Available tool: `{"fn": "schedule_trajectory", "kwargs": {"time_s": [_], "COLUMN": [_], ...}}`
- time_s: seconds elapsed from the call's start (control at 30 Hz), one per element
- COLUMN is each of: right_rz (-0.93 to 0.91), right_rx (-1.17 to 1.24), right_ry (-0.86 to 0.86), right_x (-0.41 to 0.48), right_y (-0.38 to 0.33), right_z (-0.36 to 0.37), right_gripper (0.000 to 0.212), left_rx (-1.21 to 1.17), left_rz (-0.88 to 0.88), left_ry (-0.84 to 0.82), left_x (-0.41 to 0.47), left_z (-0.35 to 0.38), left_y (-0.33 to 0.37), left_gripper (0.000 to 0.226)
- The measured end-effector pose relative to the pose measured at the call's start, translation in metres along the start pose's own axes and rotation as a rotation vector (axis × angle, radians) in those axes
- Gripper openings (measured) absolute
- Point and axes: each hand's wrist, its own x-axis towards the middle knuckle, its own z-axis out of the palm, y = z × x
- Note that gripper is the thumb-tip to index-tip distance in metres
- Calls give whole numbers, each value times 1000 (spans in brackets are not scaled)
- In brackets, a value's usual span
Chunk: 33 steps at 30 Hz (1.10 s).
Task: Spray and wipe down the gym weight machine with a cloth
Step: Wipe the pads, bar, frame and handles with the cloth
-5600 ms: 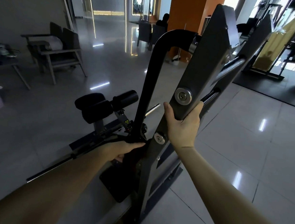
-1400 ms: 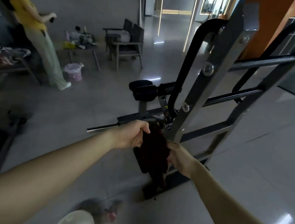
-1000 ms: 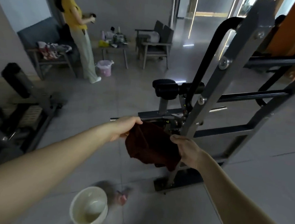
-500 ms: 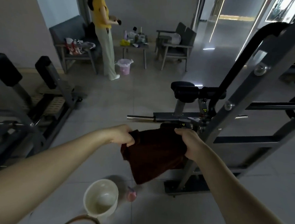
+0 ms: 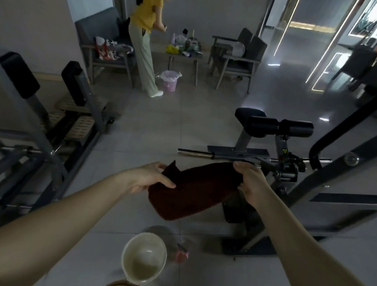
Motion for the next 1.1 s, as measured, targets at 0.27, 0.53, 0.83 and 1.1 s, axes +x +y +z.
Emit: {"fn": "schedule_trajectory", "kwargs": {"time_s": [0.27, 0.53, 0.83, 1.1], "right_rz": [-122, -46, 49, -187], "right_rx": [-329, -307, -668, -1520], "right_ry": [221, 202, -158, -316], "right_x": [12, 19, 59, 81], "right_y": [25, 42, 55, 75], "right_z": [37, 65, 60, 89], "right_gripper": [10, 32, 44, 22], "left_rx": [-198, 315, 488, 795], "left_rz": [-36, 159, 9, -8], "left_ry": [129, 479, 99, 300], "left_x": [26, 49, 57, 57], "left_z": [-82, -89, -111, -115], "left_y": [-37, -44, -51, -79], "left_gripper": [49, 18, 44, 41]}}
